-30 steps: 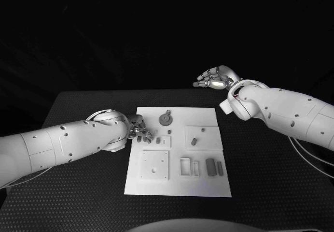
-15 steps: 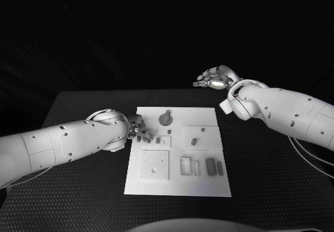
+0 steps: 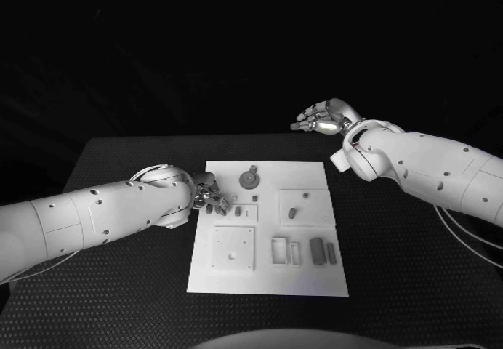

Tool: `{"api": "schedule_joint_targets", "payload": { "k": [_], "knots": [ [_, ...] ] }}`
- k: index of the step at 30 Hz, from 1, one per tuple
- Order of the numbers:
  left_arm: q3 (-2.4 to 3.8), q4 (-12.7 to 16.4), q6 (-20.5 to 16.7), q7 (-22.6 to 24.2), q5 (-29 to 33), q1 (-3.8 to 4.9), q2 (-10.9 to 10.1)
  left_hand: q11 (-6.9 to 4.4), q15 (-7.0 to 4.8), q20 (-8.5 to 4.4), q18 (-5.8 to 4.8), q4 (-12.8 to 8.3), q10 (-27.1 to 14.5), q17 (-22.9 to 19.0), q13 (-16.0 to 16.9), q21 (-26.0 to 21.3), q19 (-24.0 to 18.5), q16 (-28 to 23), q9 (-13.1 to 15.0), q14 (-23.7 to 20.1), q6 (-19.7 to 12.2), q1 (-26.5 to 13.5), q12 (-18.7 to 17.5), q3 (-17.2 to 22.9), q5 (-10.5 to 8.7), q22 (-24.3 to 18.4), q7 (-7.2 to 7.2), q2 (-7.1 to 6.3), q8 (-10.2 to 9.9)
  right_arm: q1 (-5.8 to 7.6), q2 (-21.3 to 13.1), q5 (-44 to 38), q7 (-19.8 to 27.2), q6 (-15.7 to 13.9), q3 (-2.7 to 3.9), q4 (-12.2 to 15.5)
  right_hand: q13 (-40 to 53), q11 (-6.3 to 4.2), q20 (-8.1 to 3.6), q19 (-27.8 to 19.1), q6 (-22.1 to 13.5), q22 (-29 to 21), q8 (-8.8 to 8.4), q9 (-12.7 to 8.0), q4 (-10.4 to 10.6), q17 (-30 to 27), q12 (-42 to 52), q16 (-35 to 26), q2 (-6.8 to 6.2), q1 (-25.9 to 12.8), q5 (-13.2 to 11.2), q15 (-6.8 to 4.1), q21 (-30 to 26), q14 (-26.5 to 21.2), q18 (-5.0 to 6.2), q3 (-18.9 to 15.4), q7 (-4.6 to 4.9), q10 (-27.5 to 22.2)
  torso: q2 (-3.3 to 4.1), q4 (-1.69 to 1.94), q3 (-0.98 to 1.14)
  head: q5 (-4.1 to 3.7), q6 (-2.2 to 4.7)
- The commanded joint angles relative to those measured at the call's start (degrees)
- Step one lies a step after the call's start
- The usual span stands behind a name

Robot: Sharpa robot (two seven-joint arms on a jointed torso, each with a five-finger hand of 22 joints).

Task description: Assemble the parts on the task board

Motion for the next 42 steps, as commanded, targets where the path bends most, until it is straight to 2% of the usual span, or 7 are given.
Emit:
{"api": "schedule_joint_targets", "payload": {
  "k": [1, 27, 42],
  "knots": [
    [-0.01, 0.2, 0.7, 0.0, -0.2, -0.02, 0.1, -0.10, -0.37, -4.12, 0.62, -1.8, -0.3, -0.1, -0.1, 0.0, 0.3, 0.4, -0.1, -0.1, 0.1, 3.4, 0.2, 1.4, -0.22, 0.1, 0.30, 2.91, 0.3, -0.02, 0.0, 0.0, 0.4, 0.6, 0.01, 0.1, -0.1, 0.48, 0.05, 0.4, -0.4, 0.1, 0.27, -0.1, 0.4, -0.1, -0.2, 0.3, -0.01, -0.6, 0.3, -0.10, -0.2, -0.5, -0.74, 0.0, 1.11, -0.1, 0.00, 0.00, 0.01, 0.03, -0.03],
    [-0.02, 0.6, -1.6, 0.1, -1.6, -0.06, 0.1, -0.32, -0.54, -4.13, 0.60, -2.3, -0.3, -0.1, -0.1, 0.0, 0.5, 0.5, -0.1, 0.0, 0.1, 3.9, 0.2, 1.4, -0.37, 0.1, 0.29, 3.28, 0.3, -0.02, -0.1, 0.0, 0.4, 0.6, 0.01, 0.3, -0.1, 0.48, 0.04, 0.4, -0.4, 0.1, 0.28, -0.1, 0.4, -0.1, -0.2, 0.3, -0.01, -0.7, 0.4, -0.11, -0.3, -0.5, -0.73, -0.1, 1.12, -0.1, -0.02, 0.03, 0.01, 0.03, 0.00],
    [0.01, 1.5, -2.7, 0.3, -1.2, -0.37, -0.5, -0.49, -0.71, -4.15, 0.61, -2.7, -0.3, -0.1, -0.1, 0.0, 0.6, 0.5, -0.1, 0.2, 0.2, 4.2, 0.2, 1.4, -0.33, 0.0, 0.23, 3.27, 0.4, -0.15, -0.1, 0.0, 0.4, 0.6, 0.01, 0.2, -0.1, 0.48, 0.04, 0.4, -0.4, 0.2, 0.30, -0.1, 0.5, -0.2, -0.2, 0.3, 0.01, -0.7, 0.5, -0.11, -0.4, -0.5, -0.72, -0.1, 1.14, -0.1, 0.01, -0.03, -0.04, 0.00, -0.01]
  ]
}}
